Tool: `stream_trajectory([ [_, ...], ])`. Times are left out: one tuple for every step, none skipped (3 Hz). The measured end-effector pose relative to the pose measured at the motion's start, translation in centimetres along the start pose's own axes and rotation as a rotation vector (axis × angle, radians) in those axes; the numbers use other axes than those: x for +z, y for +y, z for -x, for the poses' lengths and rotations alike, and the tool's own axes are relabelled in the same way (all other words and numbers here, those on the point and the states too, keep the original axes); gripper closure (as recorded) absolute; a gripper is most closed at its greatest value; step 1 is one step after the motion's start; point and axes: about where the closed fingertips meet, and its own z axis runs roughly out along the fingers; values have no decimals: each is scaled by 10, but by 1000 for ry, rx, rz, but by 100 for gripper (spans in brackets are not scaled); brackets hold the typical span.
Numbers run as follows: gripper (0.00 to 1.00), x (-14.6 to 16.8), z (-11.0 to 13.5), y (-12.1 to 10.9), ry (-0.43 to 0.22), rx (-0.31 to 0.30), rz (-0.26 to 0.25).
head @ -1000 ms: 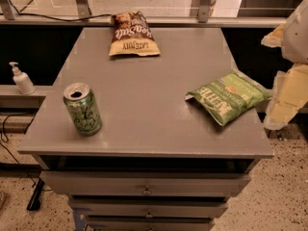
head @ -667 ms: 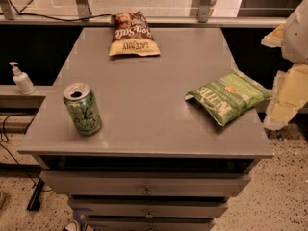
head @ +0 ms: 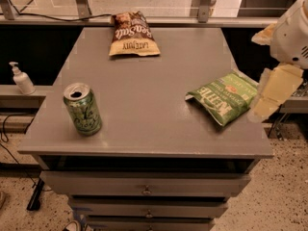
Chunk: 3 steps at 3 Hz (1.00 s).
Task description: Move brown chip bag near green can
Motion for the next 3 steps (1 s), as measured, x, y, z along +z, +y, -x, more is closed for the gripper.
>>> stream_trajectory([
  [0,51,34,-22,-125,-14,-17],
  [0,95,83,-61,-239,-16,-81],
  [0,95,83,-61,-239,-16,-81],
])
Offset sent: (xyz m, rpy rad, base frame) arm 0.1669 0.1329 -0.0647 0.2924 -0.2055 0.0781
